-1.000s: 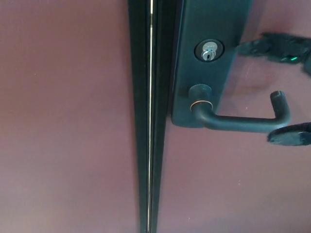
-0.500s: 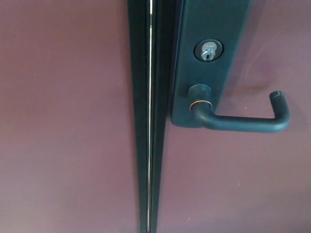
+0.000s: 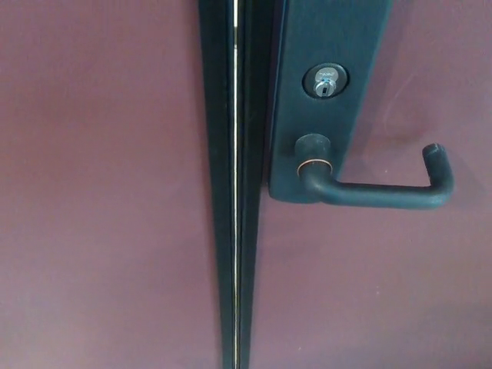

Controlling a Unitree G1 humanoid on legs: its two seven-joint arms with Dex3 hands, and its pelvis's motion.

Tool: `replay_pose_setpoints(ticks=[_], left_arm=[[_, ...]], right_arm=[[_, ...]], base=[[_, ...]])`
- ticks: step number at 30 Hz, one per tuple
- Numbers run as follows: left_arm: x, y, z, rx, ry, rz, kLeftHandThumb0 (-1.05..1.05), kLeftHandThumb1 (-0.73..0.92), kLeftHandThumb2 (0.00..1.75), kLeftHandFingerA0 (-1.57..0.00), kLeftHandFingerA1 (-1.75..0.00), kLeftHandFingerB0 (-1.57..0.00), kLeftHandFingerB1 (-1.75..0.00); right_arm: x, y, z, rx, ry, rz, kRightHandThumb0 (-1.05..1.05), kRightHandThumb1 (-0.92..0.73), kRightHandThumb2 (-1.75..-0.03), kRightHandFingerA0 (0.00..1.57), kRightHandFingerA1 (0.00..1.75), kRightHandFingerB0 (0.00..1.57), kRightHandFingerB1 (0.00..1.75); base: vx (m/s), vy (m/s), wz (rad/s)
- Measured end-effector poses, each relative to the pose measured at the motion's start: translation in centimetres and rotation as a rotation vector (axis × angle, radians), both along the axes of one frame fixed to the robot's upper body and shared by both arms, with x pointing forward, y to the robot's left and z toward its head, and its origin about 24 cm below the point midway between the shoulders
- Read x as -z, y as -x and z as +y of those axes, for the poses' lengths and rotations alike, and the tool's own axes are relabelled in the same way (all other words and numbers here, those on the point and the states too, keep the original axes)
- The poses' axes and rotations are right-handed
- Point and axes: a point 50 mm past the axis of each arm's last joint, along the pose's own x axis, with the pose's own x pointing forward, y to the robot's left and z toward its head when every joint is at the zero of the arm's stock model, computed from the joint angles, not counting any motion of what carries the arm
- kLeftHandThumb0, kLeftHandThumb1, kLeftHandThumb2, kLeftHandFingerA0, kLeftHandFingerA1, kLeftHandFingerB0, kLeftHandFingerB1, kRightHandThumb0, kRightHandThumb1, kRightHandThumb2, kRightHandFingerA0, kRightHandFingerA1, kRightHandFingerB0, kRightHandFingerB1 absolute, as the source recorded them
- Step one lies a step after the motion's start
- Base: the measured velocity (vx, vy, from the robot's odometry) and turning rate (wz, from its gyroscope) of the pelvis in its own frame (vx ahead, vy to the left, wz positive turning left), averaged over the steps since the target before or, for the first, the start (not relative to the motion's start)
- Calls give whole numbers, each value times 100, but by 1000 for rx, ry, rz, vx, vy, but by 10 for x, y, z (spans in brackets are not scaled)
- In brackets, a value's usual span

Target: The robot walks towards the door handle and put its right hand on it and twist the handle

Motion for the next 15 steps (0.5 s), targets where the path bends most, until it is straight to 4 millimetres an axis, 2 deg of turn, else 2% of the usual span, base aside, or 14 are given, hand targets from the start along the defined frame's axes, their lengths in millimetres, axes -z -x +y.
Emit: replay_pose_setpoints(ticks=[2, 3, 11, 15], left_arm=[[-1, -2, 0, 1, 1, -8, -35, 57, 57, -56, -44, -48, -39], [-1, -2, 0, 0, 2, -9, -36, 56, 56, -55, -43, -48, -39], [-2, -4, 0, 0, 2, -18, -36, 56, 56, -53, -43, -48, -39], [-2, -4, 0, 0, 2, -21, -36, 56, 56, -54, -43, -48, -39]], right_arm=[[23, -1, -3, 11, -57, 78, -71, -46, -83, 2, 37, 10, 30], [26, -1, -3, 12, -63, 86, -34, -33, -91, 1, 49, 0, 47], [93, -23, -16, 66, -191, 274, -34, -37, -93, 0, 48, 0, 46], [119, -34, -21, 100, -243, 332, -34, -37, -94, 0, 47, 0, 46]], base=[[0, 0, 0], [0, 0, 0], [0, 0, 0], [0, 0, 0]])
